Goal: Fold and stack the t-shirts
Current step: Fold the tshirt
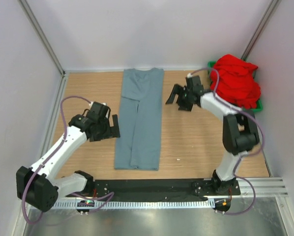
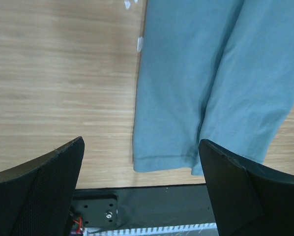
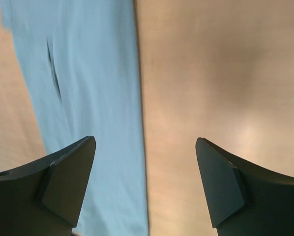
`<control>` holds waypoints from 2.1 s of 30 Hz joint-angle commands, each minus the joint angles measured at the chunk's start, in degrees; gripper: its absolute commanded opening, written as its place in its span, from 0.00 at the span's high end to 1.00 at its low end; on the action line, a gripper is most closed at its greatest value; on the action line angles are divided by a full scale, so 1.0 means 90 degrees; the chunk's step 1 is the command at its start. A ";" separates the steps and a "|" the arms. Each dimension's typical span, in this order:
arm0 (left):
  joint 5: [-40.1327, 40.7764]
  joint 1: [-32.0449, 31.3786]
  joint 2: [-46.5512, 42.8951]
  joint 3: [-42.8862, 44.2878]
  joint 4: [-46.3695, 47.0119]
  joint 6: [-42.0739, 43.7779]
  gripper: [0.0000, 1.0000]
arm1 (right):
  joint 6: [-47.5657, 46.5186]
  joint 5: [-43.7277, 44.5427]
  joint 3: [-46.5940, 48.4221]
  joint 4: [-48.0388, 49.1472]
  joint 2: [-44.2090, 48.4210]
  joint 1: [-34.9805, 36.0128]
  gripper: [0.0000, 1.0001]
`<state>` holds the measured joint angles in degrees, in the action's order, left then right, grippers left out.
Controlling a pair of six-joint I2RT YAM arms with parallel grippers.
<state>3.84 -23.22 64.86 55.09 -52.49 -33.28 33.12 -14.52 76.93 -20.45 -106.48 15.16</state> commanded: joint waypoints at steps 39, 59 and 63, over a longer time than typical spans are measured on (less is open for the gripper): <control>-0.0202 -0.1247 -0.1679 -0.3768 0.1438 -0.3343 0.39 | 0.3858 0.2200 -0.5598 0.1549 0.3588 0.5171 0.67; 0.0364 -0.3092 -0.1114 -0.3299 0.1594 -0.4173 1.00 | 0.3927 0.2902 -0.5793 0.0195 0.5020 0.5210 0.99; 0.0599 -0.3795 -0.0870 -0.2958 0.1535 -0.4632 1.00 | 0.3985 0.3079 -0.5793 -0.0471 0.5725 0.5220 0.99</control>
<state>5.89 -54.00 55.75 25.02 -36.64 -70.76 68.29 8.75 24.73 -17.34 -58.98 61.78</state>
